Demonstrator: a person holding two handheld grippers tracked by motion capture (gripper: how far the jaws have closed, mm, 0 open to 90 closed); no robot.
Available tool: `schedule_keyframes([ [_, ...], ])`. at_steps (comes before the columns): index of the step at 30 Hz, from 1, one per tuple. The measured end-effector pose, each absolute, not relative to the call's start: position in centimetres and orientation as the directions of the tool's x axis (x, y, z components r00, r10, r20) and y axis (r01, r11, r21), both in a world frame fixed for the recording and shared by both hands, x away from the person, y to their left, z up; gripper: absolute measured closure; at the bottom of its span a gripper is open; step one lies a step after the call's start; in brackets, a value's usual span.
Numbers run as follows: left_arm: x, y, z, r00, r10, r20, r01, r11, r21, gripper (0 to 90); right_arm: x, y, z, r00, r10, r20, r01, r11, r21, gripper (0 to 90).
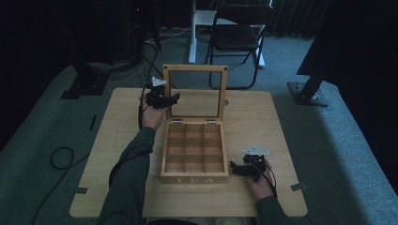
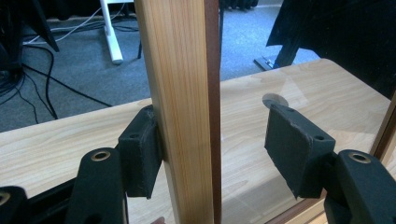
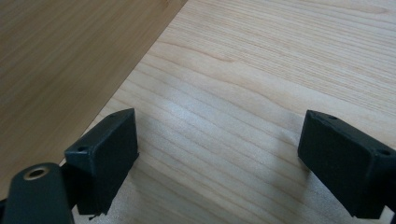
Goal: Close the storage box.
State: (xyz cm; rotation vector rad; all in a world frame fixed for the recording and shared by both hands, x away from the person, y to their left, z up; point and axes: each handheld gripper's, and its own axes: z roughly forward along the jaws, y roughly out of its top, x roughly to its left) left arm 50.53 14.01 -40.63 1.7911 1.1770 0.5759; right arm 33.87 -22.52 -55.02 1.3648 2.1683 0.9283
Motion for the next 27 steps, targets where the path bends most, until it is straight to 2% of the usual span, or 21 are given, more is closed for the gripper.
schedule_keyframes([
  [9, 49.8, 14.0, -40.4, 0.426, 0.897, -0.116, 0.489, -0.121, 0.864, 40.1, 33.9, -22.5, -55.0, -0.434, 0.901, 0.005, 0.625, 0.297, 0.722, 11.7],
  [21, 47.1, 14.5, -40.3, 0.46, 0.881, -0.11, 0.428, -0.112, 0.897, 39.9, 33.9, -22.5, -55.0, -0.434, 0.901, 0.004, 0.626, 0.298, 0.721, 11.7],
  [27, 45.8, 14.9, -40.4, 0.481, 0.866, -0.133, 0.408, -0.086, 0.909, 39.3, 33.9, -22.5, -55.0, -0.434, 0.901, 0.005, 0.625, 0.298, 0.721, 11.7],
])
